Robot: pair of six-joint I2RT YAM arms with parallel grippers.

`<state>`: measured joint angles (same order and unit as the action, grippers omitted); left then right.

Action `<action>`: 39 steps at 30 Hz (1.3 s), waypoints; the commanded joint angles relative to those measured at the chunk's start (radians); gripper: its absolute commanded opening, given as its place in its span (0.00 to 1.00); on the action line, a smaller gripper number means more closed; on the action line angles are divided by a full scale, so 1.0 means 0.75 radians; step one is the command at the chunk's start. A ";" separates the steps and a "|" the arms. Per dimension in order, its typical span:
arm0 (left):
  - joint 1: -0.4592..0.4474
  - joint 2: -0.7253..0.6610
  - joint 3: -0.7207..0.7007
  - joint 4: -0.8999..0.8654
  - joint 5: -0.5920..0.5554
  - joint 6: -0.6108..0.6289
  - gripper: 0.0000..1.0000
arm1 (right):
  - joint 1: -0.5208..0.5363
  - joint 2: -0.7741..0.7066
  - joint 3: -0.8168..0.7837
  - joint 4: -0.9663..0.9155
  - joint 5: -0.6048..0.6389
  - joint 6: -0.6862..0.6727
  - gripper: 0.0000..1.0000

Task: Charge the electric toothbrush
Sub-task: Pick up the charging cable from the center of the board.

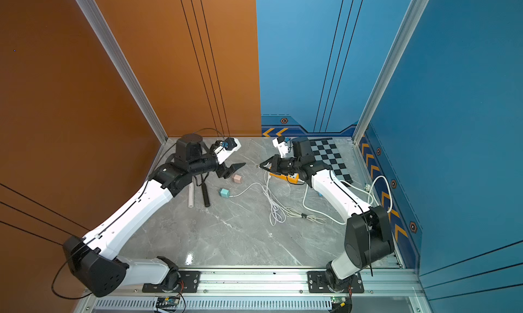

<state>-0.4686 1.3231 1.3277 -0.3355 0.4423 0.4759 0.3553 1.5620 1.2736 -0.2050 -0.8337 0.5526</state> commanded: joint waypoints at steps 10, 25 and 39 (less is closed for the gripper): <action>-0.133 0.112 0.040 -0.216 0.118 0.149 0.72 | 0.116 -0.071 0.141 -0.262 -0.095 -0.220 0.00; -0.171 0.140 0.009 -0.212 0.004 0.233 0.43 | 0.156 -0.107 0.144 -0.316 -0.120 -0.207 0.00; -0.188 0.145 -0.003 -0.211 -0.043 0.237 0.10 | 0.173 -0.105 0.135 -0.316 -0.048 -0.123 0.08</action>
<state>-0.5980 1.4216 1.3243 -0.4801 0.4347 0.6437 0.4736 1.5051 1.3540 -0.4374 -0.8890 0.4255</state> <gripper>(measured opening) 0.152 0.096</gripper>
